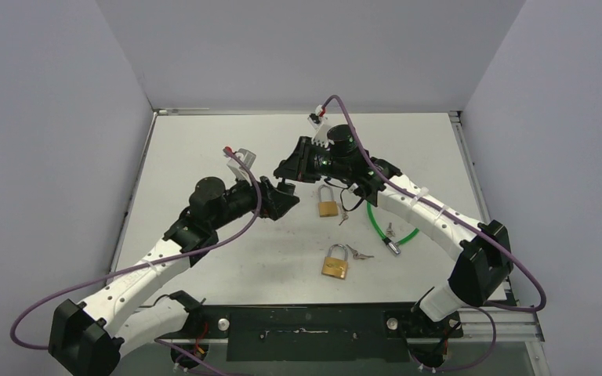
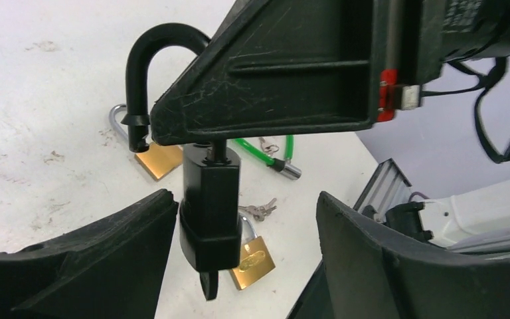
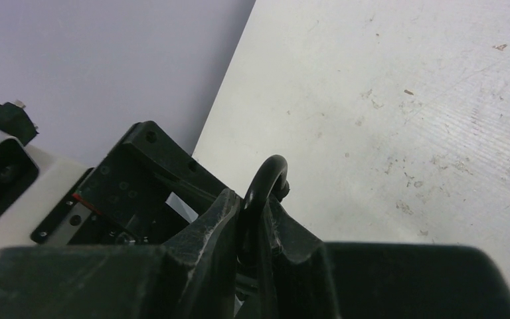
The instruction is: Unlock with the key
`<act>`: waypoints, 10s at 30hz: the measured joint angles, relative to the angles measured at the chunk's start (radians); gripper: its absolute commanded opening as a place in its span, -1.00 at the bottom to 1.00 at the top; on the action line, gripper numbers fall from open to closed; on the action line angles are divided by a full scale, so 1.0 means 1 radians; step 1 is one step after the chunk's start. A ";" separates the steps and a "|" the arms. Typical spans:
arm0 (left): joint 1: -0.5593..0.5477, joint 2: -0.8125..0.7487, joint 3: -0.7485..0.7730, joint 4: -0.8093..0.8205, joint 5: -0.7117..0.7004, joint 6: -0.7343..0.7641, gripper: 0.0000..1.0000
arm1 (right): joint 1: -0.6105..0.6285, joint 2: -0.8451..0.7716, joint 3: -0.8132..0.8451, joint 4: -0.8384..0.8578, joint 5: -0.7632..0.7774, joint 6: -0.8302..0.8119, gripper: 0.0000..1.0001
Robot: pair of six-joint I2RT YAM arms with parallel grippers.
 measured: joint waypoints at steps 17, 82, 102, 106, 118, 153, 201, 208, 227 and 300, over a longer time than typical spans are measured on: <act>-0.011 0.028 0.004 -0.090 -0.039 0.016 -1.00 | -0.035 -0.056 -0.090 0.087 -0.045 0.045 0.17; 0.441 0.871 0.223 -0.029 0.116 -0.169 -0.24 | -0.340 0.209 -0.136 0.120 -0.164 -0.127 0.43; 0.493 0.958 0.487 -0.249 -0.069 -0.001 0.86 | -0.353 0.211 -0.080 -0.031 -0.043 -0.160 0.34; 0.494 0.917 0.468 -0.326 -0.111 0.054 0.86 | -0.345 0.213 -0.045 -0.124 0.021 -0.216 0.30; 0.495 0.601 0.326 -0.367 -0.102 0.093 0.85 | -0.240 0.272 0.001 -0.348 0.301 -0.311 0.00; 0.495 0.383 0.121 -0.311 0.007 -0.018 0.73 | -0.248 0.376 -0.064 -0.470 0.359 -0.444 -0.63; 0.197 0.348 0.019 0.246 0.156 -0.471 -0.07 | -0.064 -0.058 -0.212 -0.063 0.197 -0.227 -1.00; 0.167 0.400 0.019 0.267 0.152 -0.482 0.17 | -0.055 -0.056 -0.212 -0.064 0.169 -0.225 -1.00; 0.149 0.442 0.037 0.299 0.117 -0.497 -1.00 | -0.043 -0.054 -0.212 -0.068 0.140 -0.229 -1.00; 0.185 0.285 0.208 0.403 0.520 -0.287 -1.00 | -0.130 -0.309 -0.444 0.479 -0.261 -0.052 -0.54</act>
